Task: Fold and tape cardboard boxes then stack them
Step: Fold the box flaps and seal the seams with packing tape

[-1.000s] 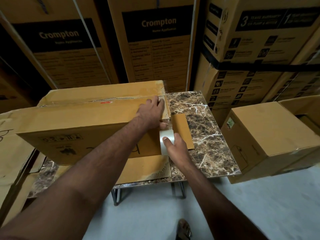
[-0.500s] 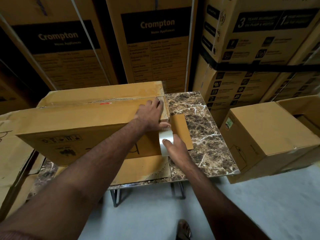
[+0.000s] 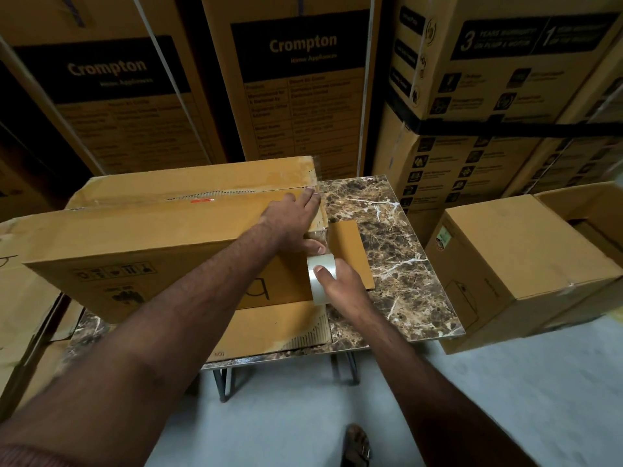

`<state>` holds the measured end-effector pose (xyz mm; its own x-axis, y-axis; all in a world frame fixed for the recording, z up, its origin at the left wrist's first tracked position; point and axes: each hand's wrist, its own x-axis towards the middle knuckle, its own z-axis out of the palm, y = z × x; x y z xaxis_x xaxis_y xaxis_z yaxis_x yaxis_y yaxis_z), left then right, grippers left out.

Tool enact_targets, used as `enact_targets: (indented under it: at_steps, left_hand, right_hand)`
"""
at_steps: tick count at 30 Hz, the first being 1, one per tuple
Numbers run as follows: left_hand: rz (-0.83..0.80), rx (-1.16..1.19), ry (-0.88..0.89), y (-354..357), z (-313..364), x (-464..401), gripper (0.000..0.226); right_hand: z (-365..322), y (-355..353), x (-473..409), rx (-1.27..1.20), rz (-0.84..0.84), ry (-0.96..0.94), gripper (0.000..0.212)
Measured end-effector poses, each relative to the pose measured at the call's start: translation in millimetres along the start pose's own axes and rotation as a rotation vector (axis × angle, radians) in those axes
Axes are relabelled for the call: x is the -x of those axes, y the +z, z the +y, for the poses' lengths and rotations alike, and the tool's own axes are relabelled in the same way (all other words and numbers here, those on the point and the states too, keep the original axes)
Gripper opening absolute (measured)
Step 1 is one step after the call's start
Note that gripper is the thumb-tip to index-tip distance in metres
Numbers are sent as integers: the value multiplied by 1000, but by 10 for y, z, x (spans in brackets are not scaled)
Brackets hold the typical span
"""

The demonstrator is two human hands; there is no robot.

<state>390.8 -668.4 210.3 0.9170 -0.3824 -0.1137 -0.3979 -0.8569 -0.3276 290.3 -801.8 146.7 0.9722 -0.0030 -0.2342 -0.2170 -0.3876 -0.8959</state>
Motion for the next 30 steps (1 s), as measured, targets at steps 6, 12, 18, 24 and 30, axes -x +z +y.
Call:
enact_targets:
  at_steps: [6, 12, 18, 24, 30]
  left_hand:
    - [38, -20, -31, -1, 12, -14, 124]
    - [58, -63, -63, 42, 147, -26, 112]
    - [107, -32, -130, 103, 160, 14, 117]
    - [208, 41, -166, 206, 217, 15, 114]
    - [233, 419, -156, 120, 5, 84, 76]
  right_hand:
    - [101, -1, -50, 18, -52, 134, 48]
    - [88, 22, -204, 11, -31, 165, 34]
    - [103, 58, -233, 31, -28, 167, 27]
    - [84, 85, -240, 82, -20, 165, 42]
    - [130, 76, -188, 112, 107, 199, 65]
